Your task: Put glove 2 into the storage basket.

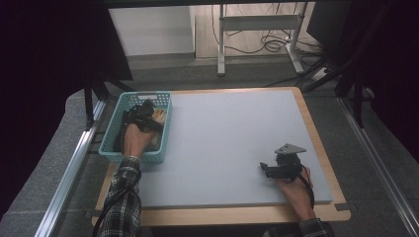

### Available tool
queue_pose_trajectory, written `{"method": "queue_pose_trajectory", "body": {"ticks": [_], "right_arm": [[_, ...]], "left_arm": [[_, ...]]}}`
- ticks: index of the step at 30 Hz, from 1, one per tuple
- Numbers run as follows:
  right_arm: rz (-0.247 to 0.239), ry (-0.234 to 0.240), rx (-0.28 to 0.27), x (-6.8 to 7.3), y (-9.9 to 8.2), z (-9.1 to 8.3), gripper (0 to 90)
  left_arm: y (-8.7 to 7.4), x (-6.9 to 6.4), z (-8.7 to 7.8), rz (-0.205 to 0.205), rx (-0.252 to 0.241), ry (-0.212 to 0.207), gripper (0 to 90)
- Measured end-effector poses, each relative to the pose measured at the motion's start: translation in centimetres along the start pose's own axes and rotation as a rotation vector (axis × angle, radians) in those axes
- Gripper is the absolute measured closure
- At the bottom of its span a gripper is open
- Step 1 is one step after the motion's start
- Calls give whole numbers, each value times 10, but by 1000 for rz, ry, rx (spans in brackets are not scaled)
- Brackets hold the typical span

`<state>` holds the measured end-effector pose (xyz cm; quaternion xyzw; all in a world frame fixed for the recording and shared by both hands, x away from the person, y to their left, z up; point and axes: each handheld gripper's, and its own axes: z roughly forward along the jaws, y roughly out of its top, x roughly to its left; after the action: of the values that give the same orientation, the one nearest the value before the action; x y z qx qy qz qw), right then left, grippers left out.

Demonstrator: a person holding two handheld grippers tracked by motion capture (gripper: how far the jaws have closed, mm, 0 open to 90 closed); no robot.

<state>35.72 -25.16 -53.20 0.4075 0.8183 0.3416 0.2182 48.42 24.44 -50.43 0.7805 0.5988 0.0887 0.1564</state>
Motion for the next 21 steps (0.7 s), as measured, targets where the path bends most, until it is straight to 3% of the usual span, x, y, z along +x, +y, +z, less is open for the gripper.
{"method": "queue_pose_trajectory", "body": {"ticks": [3, 6, 9, 13, 15, 16, 17, 19, 21], "right_arm": [[1, 0, 1, 0, 0, 0, 170], [0, 0, 0, 0, 0, 0, 170], [0, 0, 0, 0, 0, 0, 170], [-2, -2, -1, 0, 0, 0, 170], [-3, -2, -1, 0, 0, 0, 170], [-3, -2, -1, 0, 0, 0, 170], [-3, -2, -1, 0, 0, 0, 170], [-2, -2, -1, 0, 0, 0, 170], [-3, -2, -2, 1, 0, 0, 170]], "left_arm": [[-1, 3, 1, -12, 26, 21, 249], [-5, 7, -6, -8, 27, -1, 123], [-8, 9, -21, -6, -22, -52, 76], [-10, 15, -48, -8, -109, -56, 89], [-13, 20, -59, -30, -163, -60, 164], [-15, 23, -63, -44, -178, -62, 249], [-16, 26, -65, -51, -186, -38, 334], [-20, 30, -64, -59, -171, 15, 538], [-23, 32, -58, -59, -146, 37, 696]]}}
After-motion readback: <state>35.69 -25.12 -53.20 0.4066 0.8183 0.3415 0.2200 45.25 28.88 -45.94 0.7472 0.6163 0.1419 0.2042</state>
